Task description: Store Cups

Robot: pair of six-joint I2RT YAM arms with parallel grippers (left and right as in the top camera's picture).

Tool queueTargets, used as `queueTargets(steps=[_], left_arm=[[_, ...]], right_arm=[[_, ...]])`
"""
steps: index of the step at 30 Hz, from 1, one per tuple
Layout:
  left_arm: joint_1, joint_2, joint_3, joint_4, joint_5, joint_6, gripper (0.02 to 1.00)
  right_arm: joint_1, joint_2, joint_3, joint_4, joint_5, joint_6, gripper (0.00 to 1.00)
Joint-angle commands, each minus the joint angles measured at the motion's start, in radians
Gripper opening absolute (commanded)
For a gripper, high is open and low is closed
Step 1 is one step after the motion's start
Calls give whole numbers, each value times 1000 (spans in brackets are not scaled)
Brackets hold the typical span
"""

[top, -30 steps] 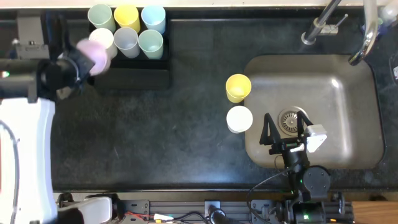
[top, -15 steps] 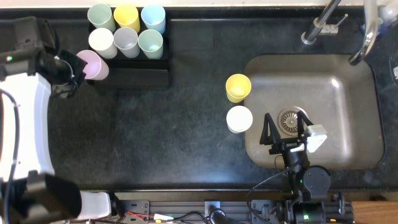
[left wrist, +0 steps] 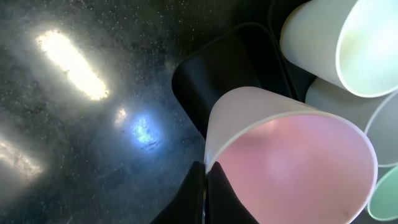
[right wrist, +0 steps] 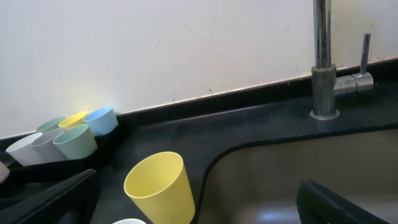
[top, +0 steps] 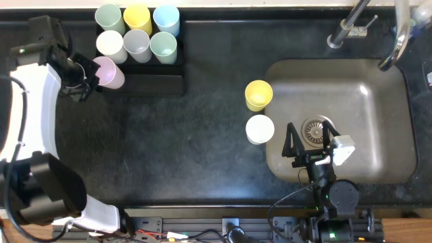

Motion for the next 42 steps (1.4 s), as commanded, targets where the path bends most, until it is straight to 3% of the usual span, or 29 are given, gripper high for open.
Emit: queueTargets(steps=[1, 27, 28, 29, 30, 31, 42], left_arm=[[6, 39, 39, 3, -33, -3, 36], [6, 131, 43, 66, -73, -3, 45], [6, 132, 43, 66, -73, -3, 169], [6, 133, 43, 66, -73, -3, 393], [6, 134, 43, 66, -73, -3, 801], [6, 134, 43, 67, -73, -3, 998], [0, 60, 43, 65, -31, 0, 998]], right_arm=[[-6, -7, -13, 6, -3, 5, 998], [-6, -7, -13, 6, -3, 5, 996], [-6, -7, -13, 6, -3, 5, 998], [-6, -7, -13, 6, -3, 5, 998], [-6, -7, -13, 6, -3, 5, 998], [-6, -7, -13, 6, -3, 5, 998], [-6, -7, -13, 6, -3, 5, 998]])
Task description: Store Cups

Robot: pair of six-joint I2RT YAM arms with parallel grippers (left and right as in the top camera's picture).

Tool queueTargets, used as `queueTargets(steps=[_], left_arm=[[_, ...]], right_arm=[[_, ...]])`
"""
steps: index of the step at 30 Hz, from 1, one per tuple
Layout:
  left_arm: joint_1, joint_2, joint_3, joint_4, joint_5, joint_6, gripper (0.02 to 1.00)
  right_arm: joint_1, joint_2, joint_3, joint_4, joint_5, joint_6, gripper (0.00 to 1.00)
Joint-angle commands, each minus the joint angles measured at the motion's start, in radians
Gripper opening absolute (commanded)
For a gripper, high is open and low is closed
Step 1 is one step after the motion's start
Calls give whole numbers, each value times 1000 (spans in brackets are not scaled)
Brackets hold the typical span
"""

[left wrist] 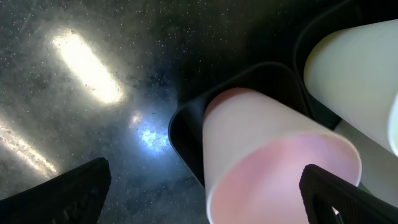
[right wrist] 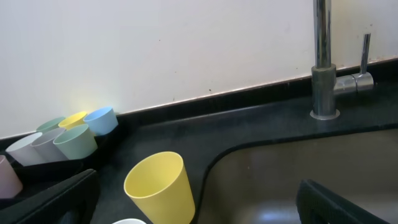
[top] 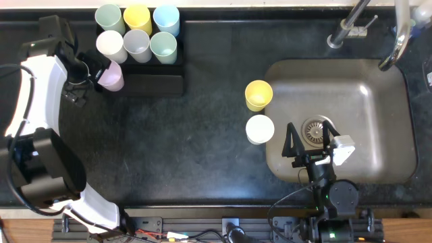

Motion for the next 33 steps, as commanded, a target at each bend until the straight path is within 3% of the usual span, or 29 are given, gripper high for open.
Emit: queueTargets(steps=[1, 5, 8, 11, 13, 15, 17, 23, 27, 33], left_arm=[[-5, -82, 25, 0, 37, 0, 998], [-77, -199, 25, 2, 90, 1, 998], [-218, -264, 25, 23, 66, 56, 998], [-436, -273, 25, 85, -28, 144, 998], [-606, -253, 25, 114, -138, 139, 996], [-758, -222, 25, 134, -261, 41, 998], [-874, -187, 25, 150, -320, -77, 998], [-1048, -95, 25, 145, -268, -318, 998], [-1044, -51, 25, 148, -169, -341, 1000], [-1040, 10, 25, 159, -122, -348, 996]], right_arm=[[-6, -6, -13, 6, -3, 5, 996], [-6, -6, -13, 6, -3, 5, 998], [-6, -6, -13, 6, -2, 5, 998], [-6, -6, -13, 6, -3, 5, 998], [-6, -6, -13, 6, -3, 5, 996], [-6, -6, -13, 6, -2, 5, 998], [-6, -6, -13, 6, -3, 5, 998], [-6, -6, -13, 6, -3, 5, 998], [-6, -6, -13, 6, -3, 5, 998], [-6, -6, -13, 6, -3, 5, 996]])
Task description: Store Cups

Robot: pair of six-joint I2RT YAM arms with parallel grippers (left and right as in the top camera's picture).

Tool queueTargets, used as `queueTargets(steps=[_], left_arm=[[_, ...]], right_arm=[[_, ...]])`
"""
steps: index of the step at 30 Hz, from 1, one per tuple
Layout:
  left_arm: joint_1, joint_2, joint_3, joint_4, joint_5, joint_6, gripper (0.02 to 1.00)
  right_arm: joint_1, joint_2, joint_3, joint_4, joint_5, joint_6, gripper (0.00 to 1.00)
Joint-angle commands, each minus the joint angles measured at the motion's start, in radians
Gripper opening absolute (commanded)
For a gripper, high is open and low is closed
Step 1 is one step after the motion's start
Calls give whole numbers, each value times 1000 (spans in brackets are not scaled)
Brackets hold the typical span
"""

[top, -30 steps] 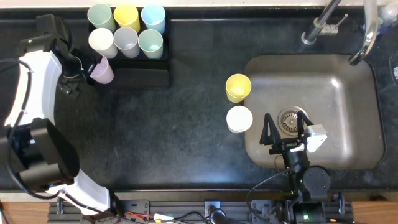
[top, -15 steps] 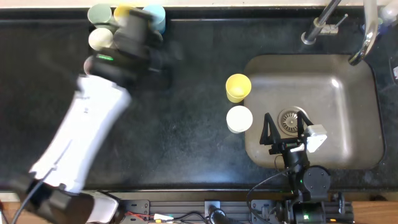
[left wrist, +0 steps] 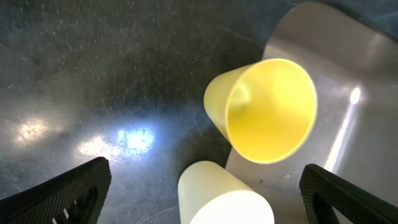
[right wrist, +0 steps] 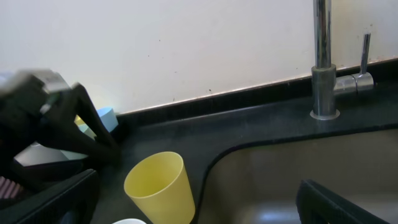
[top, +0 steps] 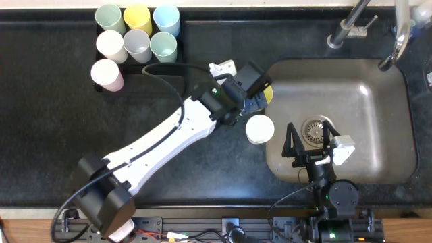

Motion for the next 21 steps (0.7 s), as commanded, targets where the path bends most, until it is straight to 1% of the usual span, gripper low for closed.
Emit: queueTargets(steps=[1, 8, 14, 18, 21], left_arm=[[8, 52, -1, 10, 47, -44, 996], [32, 101, -1, 50, 94, -43, 965], [58, 114, -1, 51, 93, -43, 961], [77, 124, -1, 70, 94, -39, 901], [84, 135, -1, 89, 96, -35, 890]], right_arm=[[-6, -7, -13, 6, -3, 5, 998], [-6, -7, -13, 6, -2, 5, 998], [-6, -7, -13, 6, -3, 5, 998], [-6, -7, -13, 6, -2, 5, 996], [-6, -7, -13, 6, -3, 5, 998]])
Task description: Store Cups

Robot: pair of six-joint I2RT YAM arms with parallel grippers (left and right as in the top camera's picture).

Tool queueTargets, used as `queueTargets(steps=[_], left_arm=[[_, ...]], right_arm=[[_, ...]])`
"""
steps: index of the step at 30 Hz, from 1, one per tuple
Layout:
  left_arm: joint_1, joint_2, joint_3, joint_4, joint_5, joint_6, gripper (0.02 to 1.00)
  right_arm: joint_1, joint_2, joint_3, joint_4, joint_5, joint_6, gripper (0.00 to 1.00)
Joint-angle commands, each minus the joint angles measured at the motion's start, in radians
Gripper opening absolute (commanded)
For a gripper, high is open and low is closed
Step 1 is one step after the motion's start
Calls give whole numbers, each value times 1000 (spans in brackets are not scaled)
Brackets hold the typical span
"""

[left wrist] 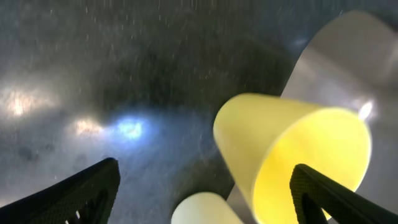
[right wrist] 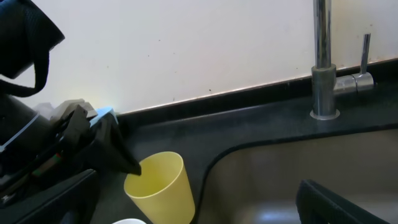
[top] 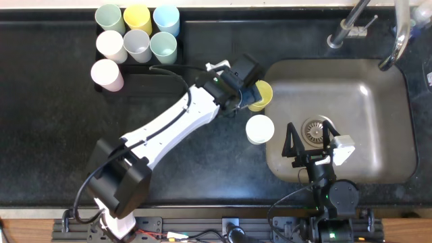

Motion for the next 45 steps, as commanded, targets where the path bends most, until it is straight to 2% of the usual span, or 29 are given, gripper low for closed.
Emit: queueTargets(steps=[1, 10, 12, 13, 14, 15, 17, 18, 26, 31, 38, 42, 45], left_arm=[[11, 32, -1, 16, 7, -2, 890], [11, 52, -1, 21, 41, -3, 890], [11, 52, -1, 24, 39, -3, 842], [11, 52, -1, 27, 39, -3, 713], [13, 52, -1, 29, 37, -3, 450], [14, 52, -1, 32, 36, -3, 283], [19, 52, -1, 43, 29, -2, 110], [21, 52, -1, 48, 26, -2, 53], [66, 13, 33, 14, 9, -2, 36], [155, -115, 50, -98, -40, -3, 36], [444, -270, 50, -301, -38, -3, 38], [627, -255, 46, -383, 29, -2, 38], [694, -221, 46, -401, 48, -1, 38]], right_arm=[[-6, -7, -13, 7, -2, 4, 998], [-6, -7, -13, 7, -3, 4, 998], [-6, -7, -13, 7, -3, 4, 998], [-6, -7, -13, 7, -3, 4, 996], [-6, -7, -13, 7, -3, 4, 996], [-6, -7, -13, 7, -3, 4, 996], [-6, -7, -13, 7, -2, 4, 998], [-6, -7, -13, 7, -3, 4, 998], [-6, -7, -13, 7, -3, 4, 998], [-6, -7, -13, 7, -3, 4, 998], [-6, -7, -13, 7, -3, 4, 998], [-6, -7, -13, 7, -3, 4, 998], [-6, -7, -13, 7, -3, 4, 996]])
